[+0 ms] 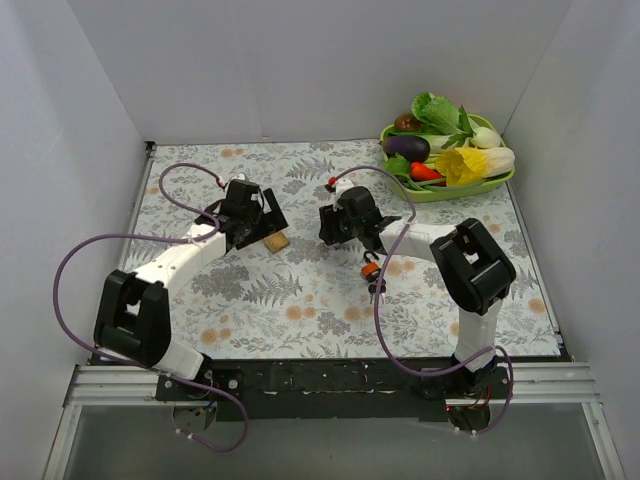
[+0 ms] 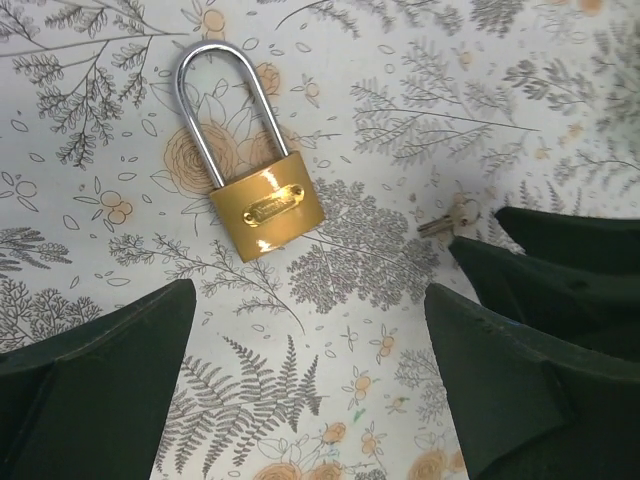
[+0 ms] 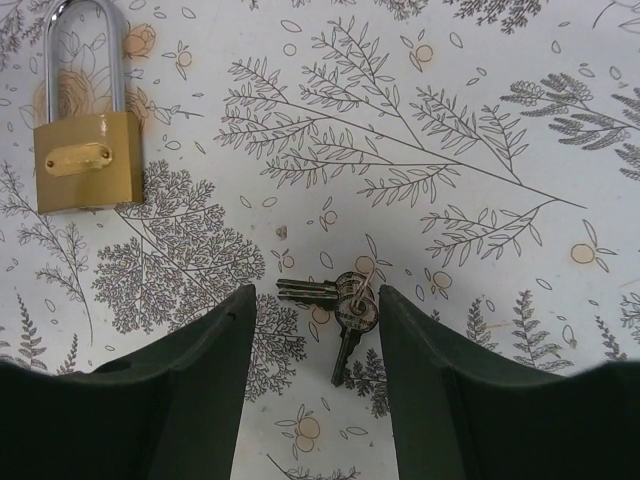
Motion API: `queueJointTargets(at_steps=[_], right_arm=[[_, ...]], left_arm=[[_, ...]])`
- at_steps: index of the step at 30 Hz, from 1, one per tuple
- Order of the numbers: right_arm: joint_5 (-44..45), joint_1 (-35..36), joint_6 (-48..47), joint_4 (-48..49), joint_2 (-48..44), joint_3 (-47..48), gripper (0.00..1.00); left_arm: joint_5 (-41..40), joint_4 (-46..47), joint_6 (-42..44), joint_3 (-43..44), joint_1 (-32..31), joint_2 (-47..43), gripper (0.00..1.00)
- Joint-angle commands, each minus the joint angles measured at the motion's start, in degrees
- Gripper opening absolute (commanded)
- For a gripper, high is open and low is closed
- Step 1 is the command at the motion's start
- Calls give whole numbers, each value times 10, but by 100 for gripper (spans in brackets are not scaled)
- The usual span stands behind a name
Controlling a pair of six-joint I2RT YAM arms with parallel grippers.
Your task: Unlock with the key
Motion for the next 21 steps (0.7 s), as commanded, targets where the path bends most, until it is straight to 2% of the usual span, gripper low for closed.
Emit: queueJointTargets(at_steps=[1, 10, 13, 16, 17, 18, 19, 21], right_arm=[[-8, -1, -4, -11, 17, 32, 58], [31, -1, -3, -32, 54, 56, 52], [41, -1, -4, -34, 64, 61, 47], [53, -1, -7, -43, 75, 75, 35], [56, -2, -10, -49, 81, 80, 17], [60, -1, -10, -52, 82, 82, 7], [61, -1, -10, -52, 83, 84, 1], [55, -2, -10, -58, 78, 87, 1]], left_arm=[[7, 25, 56, -27, -2, -77, 98], [26, 28, 100, -46, -2, -136, 98], [34, 39, 117, -56, -2, -150, 98], [45, 52, 127, -71, -2, -168, 98], [50, 58, 127, -73, -2, -176, 98], [54, 60, 128, -81, -2, -180, 98], [54, 62, 128, -85, -2, -183, 98], [82, 74, 127, -94, -2, -194, 98]])
